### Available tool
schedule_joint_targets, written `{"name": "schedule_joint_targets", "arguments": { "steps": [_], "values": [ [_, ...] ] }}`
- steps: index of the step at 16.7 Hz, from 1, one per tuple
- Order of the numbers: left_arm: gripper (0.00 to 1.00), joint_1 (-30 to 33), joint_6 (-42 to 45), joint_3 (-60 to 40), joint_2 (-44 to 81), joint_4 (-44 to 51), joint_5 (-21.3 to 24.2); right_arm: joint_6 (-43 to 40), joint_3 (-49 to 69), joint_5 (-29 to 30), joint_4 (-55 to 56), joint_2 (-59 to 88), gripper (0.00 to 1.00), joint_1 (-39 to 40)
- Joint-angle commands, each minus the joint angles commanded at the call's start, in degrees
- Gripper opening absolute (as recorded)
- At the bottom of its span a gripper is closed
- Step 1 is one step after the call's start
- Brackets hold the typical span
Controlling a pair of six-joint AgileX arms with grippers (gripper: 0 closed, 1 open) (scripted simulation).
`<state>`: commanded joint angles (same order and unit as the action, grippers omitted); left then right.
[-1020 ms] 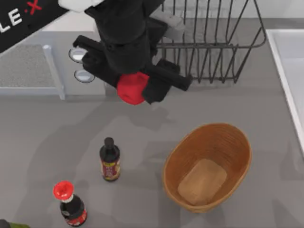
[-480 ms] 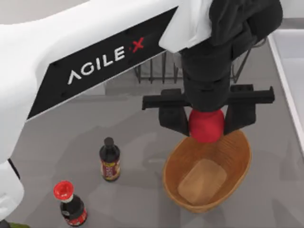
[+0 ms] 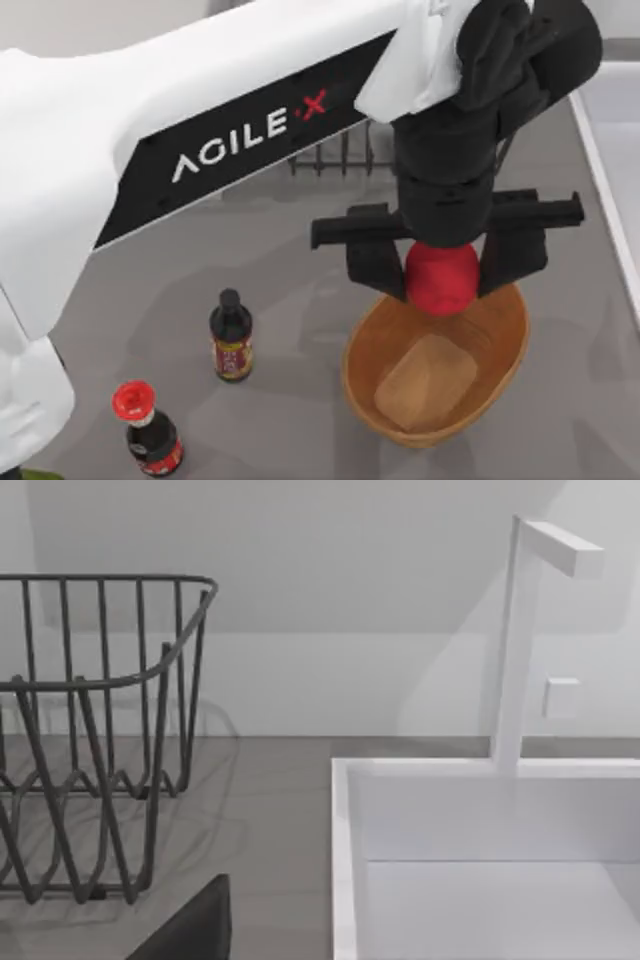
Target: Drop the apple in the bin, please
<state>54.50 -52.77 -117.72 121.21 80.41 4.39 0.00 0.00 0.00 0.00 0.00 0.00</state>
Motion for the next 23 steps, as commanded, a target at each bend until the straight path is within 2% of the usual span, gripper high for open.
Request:
{"name": "schedule_joint_targets", "arguments": {
  "steps": [9, 14, 23],
  "values": [
    [0.00, 0.53, -0.48, 13.29, 0.70, -14.31, -0.16, 0.00, 0.00, 0.00, 0.00, 0.00, 1.00, 0.00],
    [0.00, 0.66, -0.51, 14.34, 0.87, -15.28, 0.05, 0.00, 0.00, 0.00, 0.00, 0.00, 1.00, 0.00],
    [0.68, 0.66, -0.51, 14.34, 0.87, -15.28, 0.05, 0.00, 0.00, 0.00, 0.00, 0.00, 1.00, 0.00]
  ]
}}
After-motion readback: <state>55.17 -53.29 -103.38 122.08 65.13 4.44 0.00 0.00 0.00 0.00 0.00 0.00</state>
